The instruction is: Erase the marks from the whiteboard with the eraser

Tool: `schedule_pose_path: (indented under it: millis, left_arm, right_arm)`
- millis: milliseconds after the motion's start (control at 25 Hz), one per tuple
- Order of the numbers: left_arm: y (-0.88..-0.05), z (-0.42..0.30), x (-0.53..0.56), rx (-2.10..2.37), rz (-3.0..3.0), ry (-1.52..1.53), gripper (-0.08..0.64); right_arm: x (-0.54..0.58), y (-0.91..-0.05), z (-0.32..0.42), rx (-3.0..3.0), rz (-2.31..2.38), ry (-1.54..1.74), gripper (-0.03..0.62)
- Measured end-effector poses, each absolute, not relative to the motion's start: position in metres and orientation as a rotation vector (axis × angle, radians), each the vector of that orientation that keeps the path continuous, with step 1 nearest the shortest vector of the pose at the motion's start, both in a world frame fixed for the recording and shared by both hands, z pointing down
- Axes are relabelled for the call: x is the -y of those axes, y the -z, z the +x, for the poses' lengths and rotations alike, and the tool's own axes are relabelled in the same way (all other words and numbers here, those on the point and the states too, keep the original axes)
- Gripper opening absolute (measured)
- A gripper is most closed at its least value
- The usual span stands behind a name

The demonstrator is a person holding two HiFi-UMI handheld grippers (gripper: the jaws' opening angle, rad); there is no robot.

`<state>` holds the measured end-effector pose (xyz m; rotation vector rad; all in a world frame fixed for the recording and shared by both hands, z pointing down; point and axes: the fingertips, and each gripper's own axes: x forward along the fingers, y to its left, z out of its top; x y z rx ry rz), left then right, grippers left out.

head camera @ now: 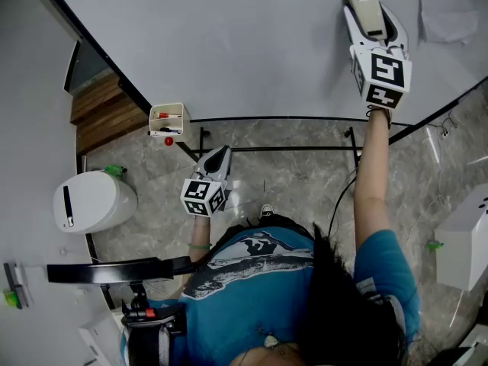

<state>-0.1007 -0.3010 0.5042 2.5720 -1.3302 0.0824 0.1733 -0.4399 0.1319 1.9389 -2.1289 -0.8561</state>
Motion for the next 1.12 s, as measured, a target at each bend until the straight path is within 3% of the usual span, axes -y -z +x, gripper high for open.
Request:
schedule_pose_path:
  millis: [520,1120]
  left_arm:
    - [-0.510,-0.104,0.299,1.337,2.559,-0.079,0.005]
    - [-0.517,-0.116,0.296,1.372,2.517,-0.072,0.005]
  right_arm:
    - [0.446,-0.128,0.191,2.176,2.088,0.765,0.262]
    - [0.461,-0.248,0.023,2.077,1.744,0.886,0.262]
